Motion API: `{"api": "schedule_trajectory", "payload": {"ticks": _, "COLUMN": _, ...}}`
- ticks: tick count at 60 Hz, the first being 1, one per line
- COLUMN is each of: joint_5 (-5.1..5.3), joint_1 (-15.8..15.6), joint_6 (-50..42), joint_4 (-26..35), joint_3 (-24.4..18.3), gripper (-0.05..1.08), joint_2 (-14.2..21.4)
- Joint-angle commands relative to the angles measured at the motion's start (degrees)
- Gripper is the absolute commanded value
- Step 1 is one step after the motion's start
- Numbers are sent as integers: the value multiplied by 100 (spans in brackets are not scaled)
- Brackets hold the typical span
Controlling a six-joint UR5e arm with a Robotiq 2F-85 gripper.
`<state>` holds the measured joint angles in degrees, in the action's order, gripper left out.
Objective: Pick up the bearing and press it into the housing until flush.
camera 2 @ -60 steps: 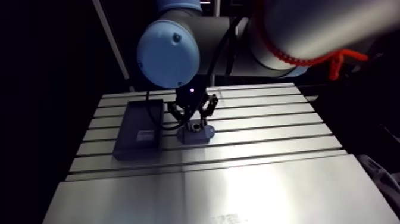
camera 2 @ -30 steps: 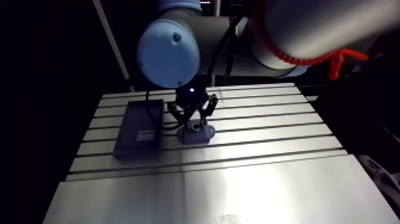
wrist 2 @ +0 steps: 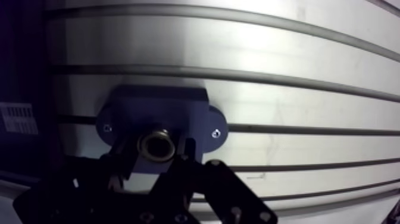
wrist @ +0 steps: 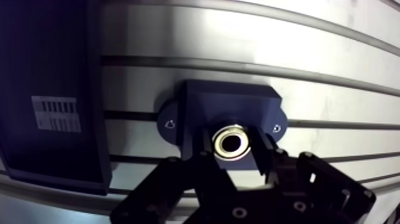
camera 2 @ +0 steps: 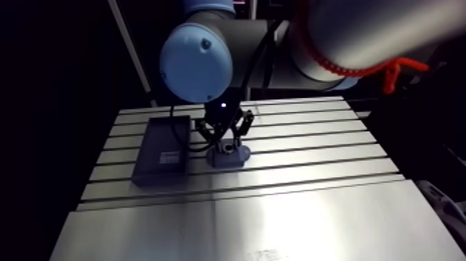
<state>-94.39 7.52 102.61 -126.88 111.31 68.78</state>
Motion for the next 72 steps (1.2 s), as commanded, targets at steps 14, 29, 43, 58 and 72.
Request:
{"api": "schedule_trajectory", "payload": {"ticks": 14, "joint_5": -14, "joint_1": 4, "joint_6": 0, "joint_4": -9, "joint_3": 44, "gripper": 61, "joint_2": 15}}
{"api": "schedule_trajectory", "payload": {"ticks": 29, "joint_5": 4, "joint_1": 4, "joint_6": 18, "joint_4": 9, "joint_3": 27, "gripper": 1, "joint_2": 59}}
{"api": "schedule_trajectory", "payload": {"ticks": 43, "joint_5": 21, "joint_1": 4, "joint_6": 18, "joint_4": 60, "joint_3": -41, "gripper": 1, "joint_2": 224}}
{"api": "schedule_trajectory", "payload": {"ticks": 58, "joint_5": 48, "joint_1": 12, "joint_6": 10, "joint_4": 226, "joint_3": -113, "gripper": 1, "joint_2": 357}}
{"api": "schedule_trajectory", "payload": {"ticks": 72, "joint_5": 82, "joint_1": 37, "joint_6": -17, "joint_4": 305, "joint_3": -113, "gripper": 62, "joint_2": 377}}
